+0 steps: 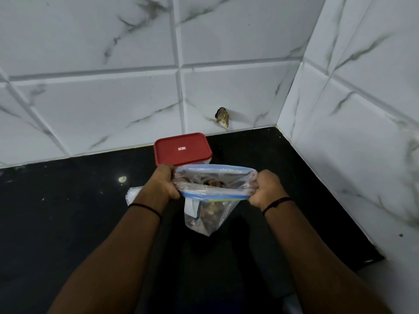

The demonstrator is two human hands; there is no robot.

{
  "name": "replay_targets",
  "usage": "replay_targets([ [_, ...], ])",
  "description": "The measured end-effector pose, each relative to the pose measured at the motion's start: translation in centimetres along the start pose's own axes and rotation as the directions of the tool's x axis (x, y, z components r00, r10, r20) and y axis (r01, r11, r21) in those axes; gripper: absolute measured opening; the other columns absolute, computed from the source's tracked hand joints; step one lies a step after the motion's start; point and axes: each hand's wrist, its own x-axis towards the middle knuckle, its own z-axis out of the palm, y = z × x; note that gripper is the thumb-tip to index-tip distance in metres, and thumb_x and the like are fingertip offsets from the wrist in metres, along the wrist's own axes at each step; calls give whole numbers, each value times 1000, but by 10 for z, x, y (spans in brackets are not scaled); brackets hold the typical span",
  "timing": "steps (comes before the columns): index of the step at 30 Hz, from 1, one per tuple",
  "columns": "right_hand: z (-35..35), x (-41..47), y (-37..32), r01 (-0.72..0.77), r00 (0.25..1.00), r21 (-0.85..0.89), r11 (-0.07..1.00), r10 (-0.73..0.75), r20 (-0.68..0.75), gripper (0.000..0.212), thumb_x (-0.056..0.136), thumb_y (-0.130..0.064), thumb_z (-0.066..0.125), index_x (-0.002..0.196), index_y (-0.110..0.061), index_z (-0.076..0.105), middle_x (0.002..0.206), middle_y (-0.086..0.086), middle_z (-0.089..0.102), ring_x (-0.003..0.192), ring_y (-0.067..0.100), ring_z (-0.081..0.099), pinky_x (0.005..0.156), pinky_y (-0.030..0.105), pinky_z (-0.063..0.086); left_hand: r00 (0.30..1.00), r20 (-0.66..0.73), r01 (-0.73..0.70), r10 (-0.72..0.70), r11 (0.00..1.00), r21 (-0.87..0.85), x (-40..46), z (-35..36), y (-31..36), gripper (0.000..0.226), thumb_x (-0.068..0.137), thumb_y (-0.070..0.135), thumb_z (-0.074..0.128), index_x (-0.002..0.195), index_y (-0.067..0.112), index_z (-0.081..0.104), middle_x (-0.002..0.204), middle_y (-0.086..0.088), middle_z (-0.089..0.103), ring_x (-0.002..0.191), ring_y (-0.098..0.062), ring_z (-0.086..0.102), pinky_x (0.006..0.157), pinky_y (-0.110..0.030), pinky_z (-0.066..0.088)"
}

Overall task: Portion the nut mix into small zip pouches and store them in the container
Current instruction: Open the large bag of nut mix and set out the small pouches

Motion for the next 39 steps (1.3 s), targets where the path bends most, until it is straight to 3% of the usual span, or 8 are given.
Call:
replay_targets([
  [5, -8, 8, 14, -58, 985, -206, 977, 90, 149, 33, 89, 2, 31, 67, -9, 53, 48, 1, 42, 39, 13, 37, 42, 20, 36, 993, 82, 72, -82, 990, 118, 7, -5, -4, 15, 81, 20, 57, 72, 9, 54, 52, -2, 51, 41, -13, 46, 50, -21, 44],
  [9, -19, 18, 19, 12, 987, -409, 912, 55, 152, 31, 90, 9, 36, 85, 1, 65, 77, 17, 66, 71, 30, 65, 58, 38, 59, 995, 89, 27, -46, 979, 200, 11, -5, -10, 30, 93, 29, 56, 76, 5, 61, 66, -12, 60, 60, -25, 55, 62, -36, 54],
  [12, -17, 23, 21, 318, 940, -765, 560, -291, 178, 22, 93, 0, 45, 85, -2, 65, 88, 15, 66, 89, 32, 68, 69, 34, 52, 996, 94, -13, -11, 970, 245, 15, -8, -8, 26, 92, 27, 58, 75, 7, 62, 60, -8, 55, 53, -19, 48, 68, -35, 48],
  [15, -6, 12, 18, 584, 698, -772, 252, -642, 317, 27, 95, -9, 48, 115, -7, 67, 115, 10, 67, 109, 25, 62, 96, 34, 47, 985, 171, -32, -13, 965, 259, 16, -5, -4, 27, 96, 25, 56, 76, 7, 60, 65, -7, 54, 53, -16, 47, 55, -27, 44],
  [22, 31, 8, 54, 704, 441, -684, -193, -636, 633, 22, 102, -23, 48, 102, -8, 64, 98, 10, 60, 89, 25, 60, 73, 36, 48, 954, 288, -172, 81, 937, 306, 10, 1, -3, 23, 101, 26, 53, 87, 8, 57, 57, -4, 56, 36, -9, 48, 36, -19, 40],
  [28, 31, 7, 61, 643, 521, -741, -193, -599, 608, 16, 98, -24, 56, 102, -10, 62, 93, 10, 66, 85, 26, 64, 67, 36, 49, 859, 346, -507, 378, 727, 464, 1, -6, -16, 28, 102, 40, 49, 98, 16, 61, 93, -9, 69, 84, -21, 67, 81, -37, 55],
  [33, 32, 1, 44, 634, 573, -773, -18, -661, 485, 18, 100, -22, 52, 103, -7, 62, 92, 12, 69, 86, 29, 65, 62, 29, 33, 634, 84, -512, 769, 336, 790, -16, -16, -33, 50, 99, 46, 53, 60, 14, 53, 53, 2, 50, 47, -10, 46, 55, -26, 39],
  [39, 31, 1, 31, 564, 714, -791, 238, -622, 321, 19, 93, -21, 59, 90, -7, 72, 84, 6, 70, 78, 21, 64, 64, 27, 43, 925, 54, -183, 377, 315, 931, -39, -34, -74, 49, 93, 57, 57, 83, 10, 64, 60, -4, 71, 52, -15, 68, 54, -28, 55],
])
